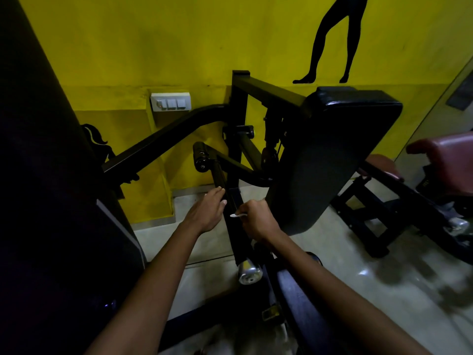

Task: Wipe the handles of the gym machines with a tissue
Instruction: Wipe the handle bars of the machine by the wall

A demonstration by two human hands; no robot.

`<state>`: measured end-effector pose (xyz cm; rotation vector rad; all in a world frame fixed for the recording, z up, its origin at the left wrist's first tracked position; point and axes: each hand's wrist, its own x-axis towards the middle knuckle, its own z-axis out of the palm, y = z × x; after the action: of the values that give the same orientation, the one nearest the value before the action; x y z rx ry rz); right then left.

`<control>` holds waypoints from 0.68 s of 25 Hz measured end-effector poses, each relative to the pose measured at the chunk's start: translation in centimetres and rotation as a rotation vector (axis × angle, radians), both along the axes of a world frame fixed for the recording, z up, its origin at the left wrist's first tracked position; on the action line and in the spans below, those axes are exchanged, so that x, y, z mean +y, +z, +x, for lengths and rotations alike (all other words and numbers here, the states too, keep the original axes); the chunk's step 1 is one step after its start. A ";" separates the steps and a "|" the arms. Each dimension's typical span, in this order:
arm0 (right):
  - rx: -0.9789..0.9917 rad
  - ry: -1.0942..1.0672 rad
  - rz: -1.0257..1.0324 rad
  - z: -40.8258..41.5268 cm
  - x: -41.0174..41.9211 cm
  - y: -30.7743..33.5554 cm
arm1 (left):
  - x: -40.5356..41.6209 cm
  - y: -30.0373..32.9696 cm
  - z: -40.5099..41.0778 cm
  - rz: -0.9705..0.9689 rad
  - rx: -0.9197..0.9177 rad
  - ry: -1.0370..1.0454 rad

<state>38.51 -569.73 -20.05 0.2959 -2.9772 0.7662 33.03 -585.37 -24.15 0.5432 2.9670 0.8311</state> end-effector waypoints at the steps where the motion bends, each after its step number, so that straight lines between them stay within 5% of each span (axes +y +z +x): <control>1: -0.002 0.001 -0.005 0.6 0.1 0.0 | 0.1 0.1 0.4 -0.002 -0.003 0.003; 17: -0.107 0.134 0.079 7.6 2.0 2.0 | 0.6 0.2 2.5 0.018 0.028 -0.011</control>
<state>46.07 -567.78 -18.10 0.4778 -3.1202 0.6981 35.49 -584.73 -23.96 0.5760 2.9822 0.8573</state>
